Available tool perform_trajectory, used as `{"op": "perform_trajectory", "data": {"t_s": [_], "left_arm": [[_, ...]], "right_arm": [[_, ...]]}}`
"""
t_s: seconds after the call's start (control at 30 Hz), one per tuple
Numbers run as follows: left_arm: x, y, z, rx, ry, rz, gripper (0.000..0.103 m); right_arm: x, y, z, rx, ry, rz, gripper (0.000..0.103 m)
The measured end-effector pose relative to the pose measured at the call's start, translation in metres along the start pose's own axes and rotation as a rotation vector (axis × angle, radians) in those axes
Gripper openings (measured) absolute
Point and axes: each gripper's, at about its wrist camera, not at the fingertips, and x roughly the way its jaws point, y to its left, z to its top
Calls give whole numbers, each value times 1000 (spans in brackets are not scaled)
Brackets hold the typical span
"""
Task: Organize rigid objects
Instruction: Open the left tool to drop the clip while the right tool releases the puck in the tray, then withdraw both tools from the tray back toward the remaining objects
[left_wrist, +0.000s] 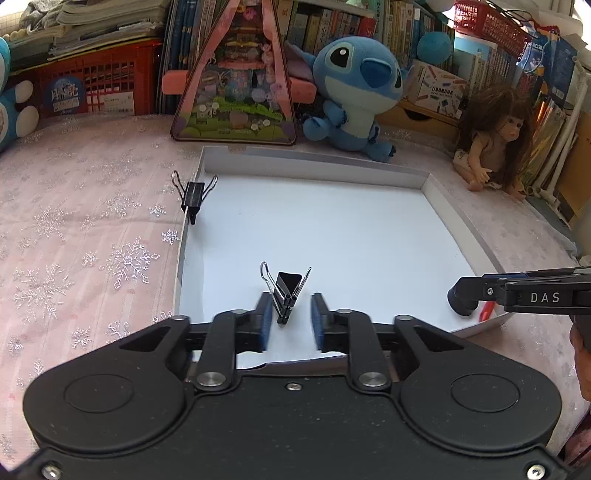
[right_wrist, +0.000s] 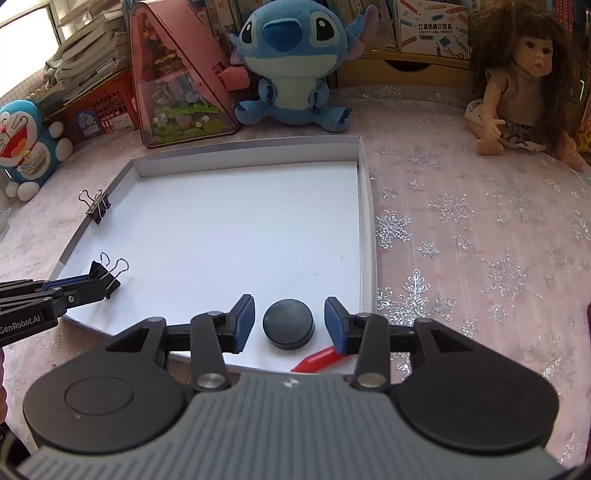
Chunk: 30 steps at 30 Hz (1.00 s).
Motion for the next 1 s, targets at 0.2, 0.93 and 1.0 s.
{"op": "perform_trajectory", "data": {"t_s": [0.2,0.93,1.0], "left_arm": [[-16,-4,-4,38,-50,12,46],[-75,-24,-63,177,-194,47,75],[-74,-24,-68,179,-186,51,76]], "right_arm": [[-13,1,-5,-21,-51,-11,66],[-64,28,-66,-206,-253,-47,89],[-61,28,-70,-196,-242,-47,91]]}}
